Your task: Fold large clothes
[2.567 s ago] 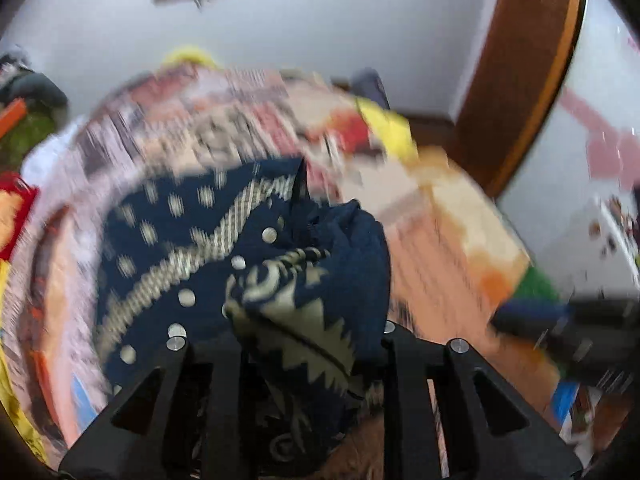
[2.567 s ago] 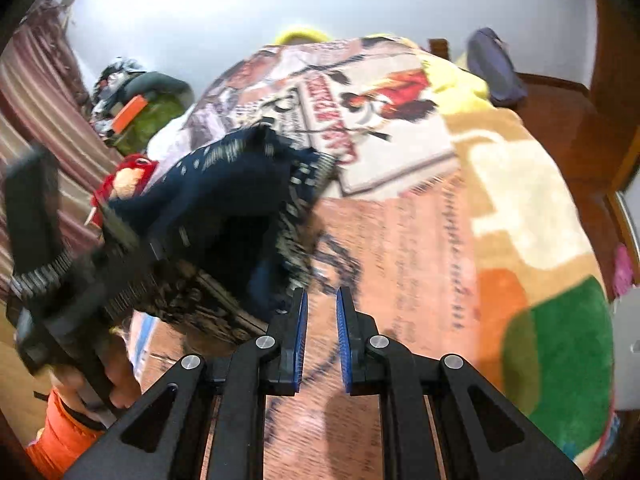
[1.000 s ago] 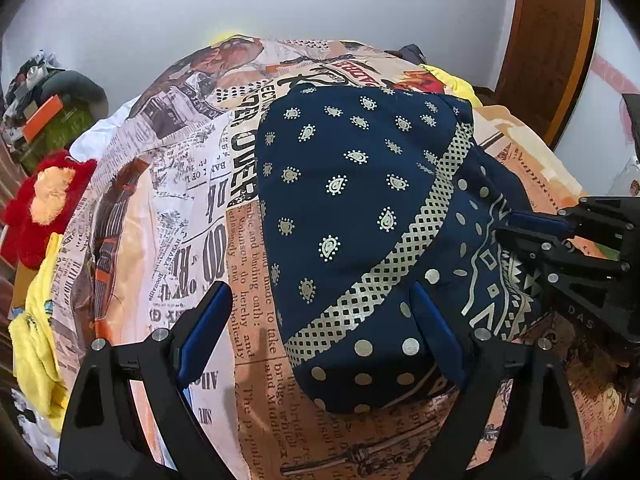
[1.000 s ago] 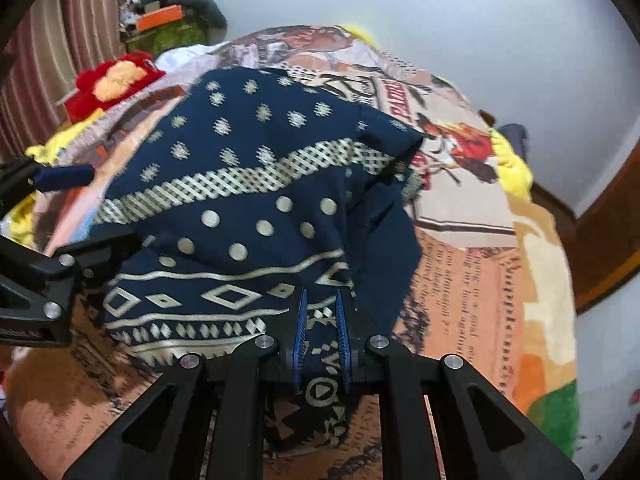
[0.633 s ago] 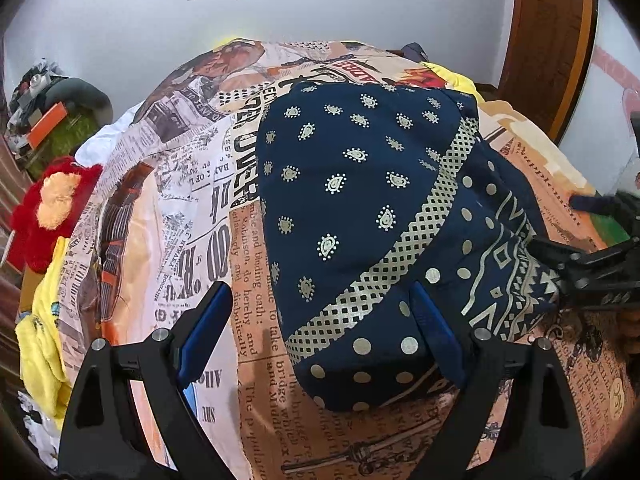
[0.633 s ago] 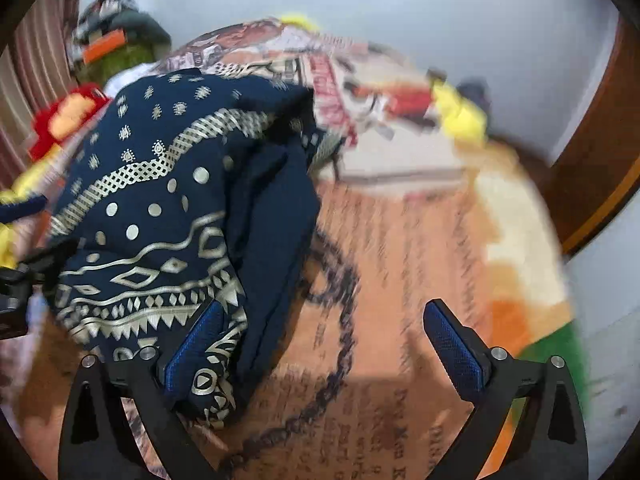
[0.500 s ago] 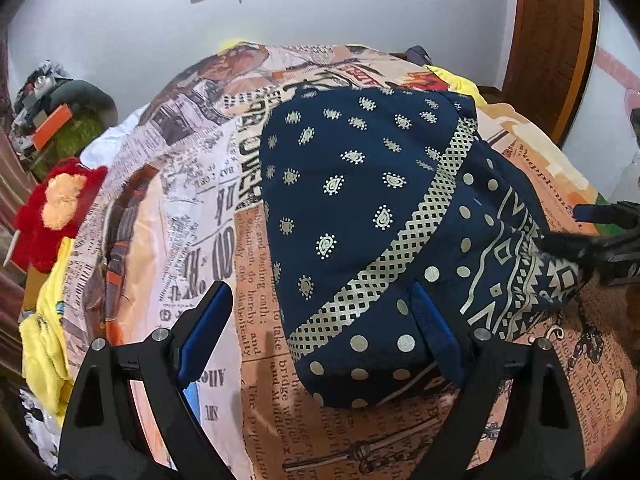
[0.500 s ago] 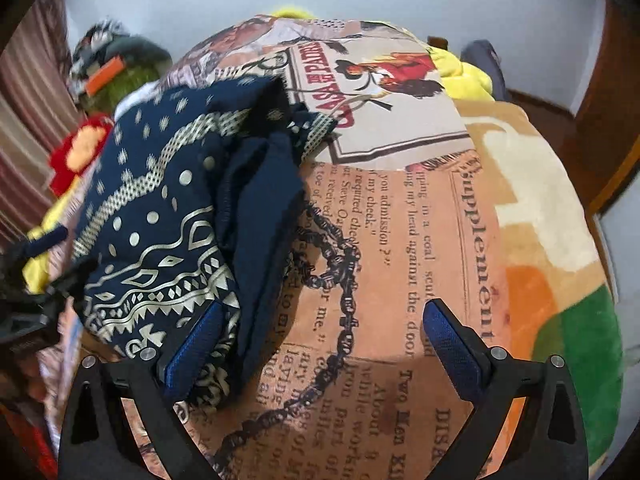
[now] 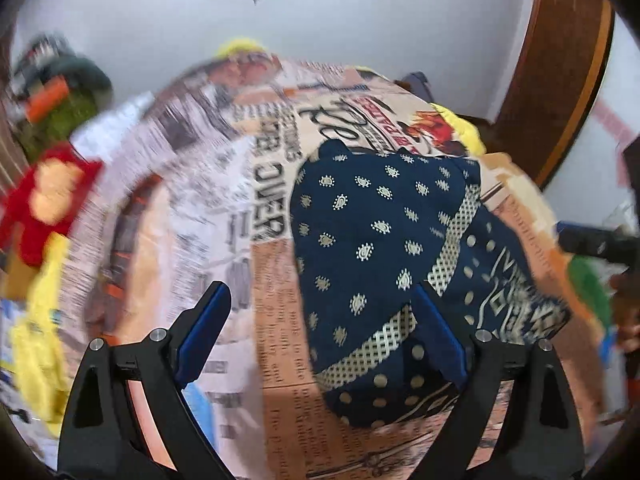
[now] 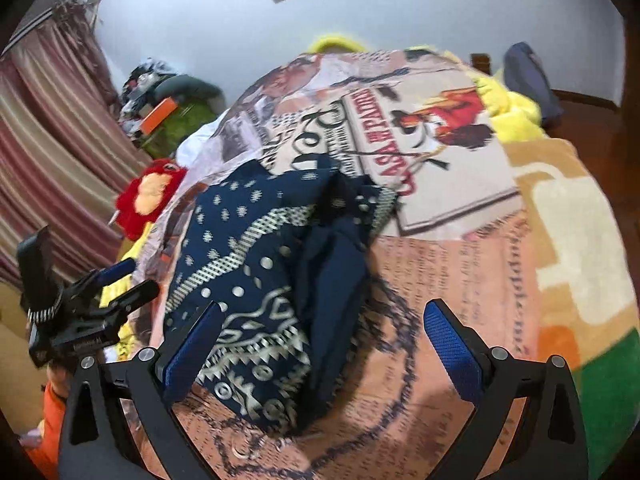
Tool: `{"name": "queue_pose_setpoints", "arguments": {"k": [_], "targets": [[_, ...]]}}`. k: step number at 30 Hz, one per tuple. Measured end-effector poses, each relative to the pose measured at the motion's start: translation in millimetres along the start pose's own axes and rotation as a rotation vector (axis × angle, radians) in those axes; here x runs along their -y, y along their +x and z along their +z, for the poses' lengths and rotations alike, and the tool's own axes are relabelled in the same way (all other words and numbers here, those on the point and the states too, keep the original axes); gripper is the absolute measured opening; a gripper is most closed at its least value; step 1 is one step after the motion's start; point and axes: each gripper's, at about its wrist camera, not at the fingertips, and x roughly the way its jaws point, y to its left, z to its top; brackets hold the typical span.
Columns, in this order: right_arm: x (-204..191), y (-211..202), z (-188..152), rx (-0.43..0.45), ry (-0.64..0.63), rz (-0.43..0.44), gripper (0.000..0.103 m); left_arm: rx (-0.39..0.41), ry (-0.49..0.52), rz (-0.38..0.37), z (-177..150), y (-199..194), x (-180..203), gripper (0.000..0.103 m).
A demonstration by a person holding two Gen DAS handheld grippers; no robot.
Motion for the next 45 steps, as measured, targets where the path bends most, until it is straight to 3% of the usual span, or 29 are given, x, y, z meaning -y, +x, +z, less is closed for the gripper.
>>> {"name": "queue_pose_setpoints", "arguments": {"k": [4,8,13,19,23,24,25,27,30,34,38,45], "targets": [[-0.4,29.8,6.9,-0.072,-0.005,0.025,0.1,-0.13,-0.102,-0.171,7.1,33.9,-27.3,0.092],[2.1,66.9,8.6,-0.158,-0.017,0.054,0.1,-0.198,-0.193,-0.32,4.0,61.9,-41.2,0.094],[10.0,102.3,14.2,-0.218,0.004,0.099,0.1,-0.222,-0.241,-0.402,7.4,86.3,-46.2,0.103],[23.7,133.9,28.2,-0.245,0.099,0.207,0.1,-0.25,-0.277,-0.488,11.7,112.6,-48.4,0.103],[24.2,140.1,34.9,-0.245,0.125,0.24,0.083,-0.265,-0.315,-0.524,12.3,123.5,-49.0,0.103],[24.8,140.9,35.3,-0.245,0.137,0.245,0.075,-0.266,-0.327,-0.534,12.2,124.6,-48.9,0.098],[25.2,141.3,35.7,-0.248,0.149,0.259,0.07,-0.267,-0.335,-0.541,13.9,126.0,-47.6,0.094],[25.8,138.9,37.0,-0.248,0.16,0.272,0.05,-0.249,-0.318,-0.516,15.4,119.9,-43.4,0.087],[16.9,129.4,39.8,-0.239,0.137,0.265,0.04,-0.226,-0.281,-0.493,16.7,104.3,-36.4,0.075],[-6.9,110.0,46.8,-0.216,0.094,0.252,0.036,-0.175,-0.247,-0.477,20.4,72.8,-35.5,0.07],[-42.0,83.3,57.8,-0.159,0.028,0.267,0.036,-0.066,-0.183,-0.436,27.1,18.4,-44.4,0.07],[-123.0,45.8,79.8,-0.071,-0.078,0.332,0.036,0.087,-0.167,-0.364,29.1,-73.2,-95.0,0.07]]}}
